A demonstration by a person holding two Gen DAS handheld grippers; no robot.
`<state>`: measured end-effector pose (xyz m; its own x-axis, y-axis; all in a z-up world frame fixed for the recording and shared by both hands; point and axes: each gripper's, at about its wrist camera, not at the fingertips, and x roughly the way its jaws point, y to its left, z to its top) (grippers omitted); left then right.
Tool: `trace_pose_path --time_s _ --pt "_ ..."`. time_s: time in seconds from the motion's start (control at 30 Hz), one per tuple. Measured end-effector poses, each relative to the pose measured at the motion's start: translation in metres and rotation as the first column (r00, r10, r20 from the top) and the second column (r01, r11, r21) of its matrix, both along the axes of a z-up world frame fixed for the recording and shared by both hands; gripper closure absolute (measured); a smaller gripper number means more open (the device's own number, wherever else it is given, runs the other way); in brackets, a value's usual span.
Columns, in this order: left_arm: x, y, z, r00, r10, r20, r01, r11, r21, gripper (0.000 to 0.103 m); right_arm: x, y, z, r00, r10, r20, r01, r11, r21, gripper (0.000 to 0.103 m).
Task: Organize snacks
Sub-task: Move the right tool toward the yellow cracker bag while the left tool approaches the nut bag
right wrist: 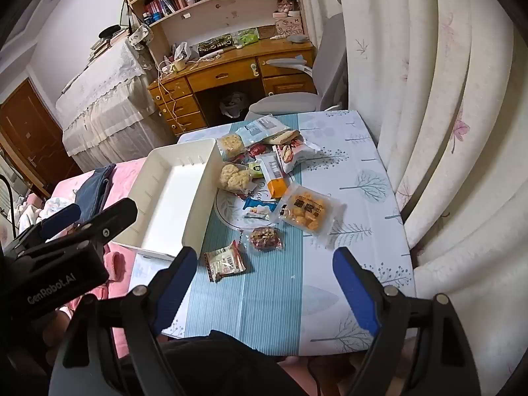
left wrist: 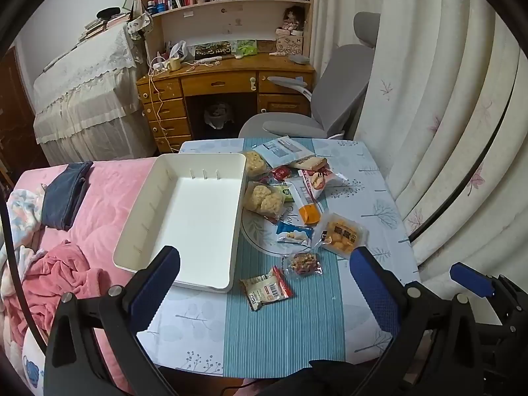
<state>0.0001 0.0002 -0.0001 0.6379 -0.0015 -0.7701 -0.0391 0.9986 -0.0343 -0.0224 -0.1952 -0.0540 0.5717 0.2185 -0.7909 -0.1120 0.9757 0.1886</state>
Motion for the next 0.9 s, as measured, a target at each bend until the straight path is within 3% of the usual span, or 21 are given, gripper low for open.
trace_pose_path --time_s 0.53,0.9 --pt "0.0012 0.0007 0.0021 1.0 -0.007 0.005 0.007 1.0 0.012 0.001 0.0016 -0.0007 -0.0016 1.0 -0.001 -0.003 0.001 1.0 -0.003 0.018" --pt "0.0038 0.0008 -0.0036 1.0 -0.011 -0.009 0.011 1.0 0.003 0.001 -0.0001 0.0038 0.0011 1.0 -0.001 -0.008 0.001 1.0 -0.005 0.005"
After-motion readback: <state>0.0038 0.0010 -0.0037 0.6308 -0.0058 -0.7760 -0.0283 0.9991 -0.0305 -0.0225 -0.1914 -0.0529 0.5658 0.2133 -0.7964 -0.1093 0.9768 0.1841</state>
